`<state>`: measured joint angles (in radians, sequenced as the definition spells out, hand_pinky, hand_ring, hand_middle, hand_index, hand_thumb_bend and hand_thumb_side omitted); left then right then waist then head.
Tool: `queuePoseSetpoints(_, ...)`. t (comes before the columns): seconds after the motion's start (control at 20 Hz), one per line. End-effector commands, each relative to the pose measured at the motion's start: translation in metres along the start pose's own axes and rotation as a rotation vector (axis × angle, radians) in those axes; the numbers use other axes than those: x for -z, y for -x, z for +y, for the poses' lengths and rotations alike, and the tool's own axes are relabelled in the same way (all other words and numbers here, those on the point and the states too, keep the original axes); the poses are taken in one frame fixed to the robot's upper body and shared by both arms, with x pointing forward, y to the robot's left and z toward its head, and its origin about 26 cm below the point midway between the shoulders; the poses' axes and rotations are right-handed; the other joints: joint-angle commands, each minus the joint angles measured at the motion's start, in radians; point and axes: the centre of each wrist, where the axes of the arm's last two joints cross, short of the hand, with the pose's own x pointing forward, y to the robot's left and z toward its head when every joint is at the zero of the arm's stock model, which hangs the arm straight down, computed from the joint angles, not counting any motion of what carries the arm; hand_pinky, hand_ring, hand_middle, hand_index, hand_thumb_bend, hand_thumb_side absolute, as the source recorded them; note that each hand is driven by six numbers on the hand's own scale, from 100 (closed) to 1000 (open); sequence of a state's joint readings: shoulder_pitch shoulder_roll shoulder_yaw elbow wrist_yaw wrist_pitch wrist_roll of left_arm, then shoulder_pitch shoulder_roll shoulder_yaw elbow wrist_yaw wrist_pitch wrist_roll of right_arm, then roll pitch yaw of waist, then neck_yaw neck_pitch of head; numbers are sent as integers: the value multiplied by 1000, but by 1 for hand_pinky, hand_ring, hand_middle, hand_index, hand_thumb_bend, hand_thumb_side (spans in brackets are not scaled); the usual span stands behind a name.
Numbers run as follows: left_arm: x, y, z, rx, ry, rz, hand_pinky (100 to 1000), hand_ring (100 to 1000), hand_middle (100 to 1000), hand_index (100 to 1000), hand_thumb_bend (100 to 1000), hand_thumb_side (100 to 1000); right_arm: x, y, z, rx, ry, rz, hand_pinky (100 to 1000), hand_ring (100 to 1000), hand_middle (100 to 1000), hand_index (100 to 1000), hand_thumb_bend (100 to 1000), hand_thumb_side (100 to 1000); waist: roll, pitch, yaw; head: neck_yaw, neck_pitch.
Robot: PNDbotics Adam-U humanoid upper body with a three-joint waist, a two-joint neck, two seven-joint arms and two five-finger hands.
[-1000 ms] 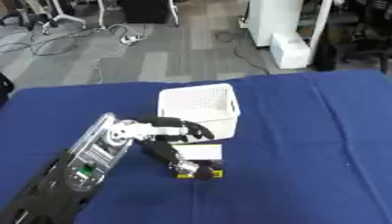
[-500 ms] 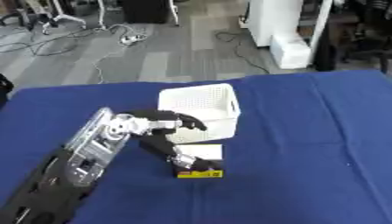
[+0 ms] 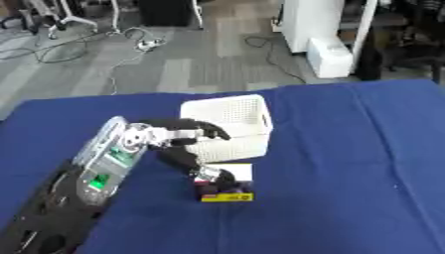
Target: Pick up objects on the table and place them in the box.
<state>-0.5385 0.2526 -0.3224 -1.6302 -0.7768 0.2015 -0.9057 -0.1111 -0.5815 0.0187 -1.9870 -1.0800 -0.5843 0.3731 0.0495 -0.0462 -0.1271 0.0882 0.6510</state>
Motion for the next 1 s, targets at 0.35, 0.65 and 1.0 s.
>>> queuePoseSetpoints(0.35, 0, -5, 15, 9, -30, -16, 845, 894, 1000, 1000, 567, 803, 6, -4, 0, -9, -30, 2, 294, 455, 449, 535, 100, 1000, -4, -4, -2, 4, -3)
queuePoseSetpoints(0.65, 6, -3, 14, 4, -8, -17, 828, 874, 1000, 1000, 566, 801, 7, -5, 0, -7, -29, 1, 294, 455, 449, 535, 100, 1000, -4, -5, -4, 5, -4)
queuePoseSetpoints(1.0, 10, 1, 11, -8, 10, -12, 828, 874, 1000, 1000, 565, 802, 8, -5, 0, -6, -28, -1, 294, 455, 449, 535, 100, 1000, -3, -6, -6, 2, -2)
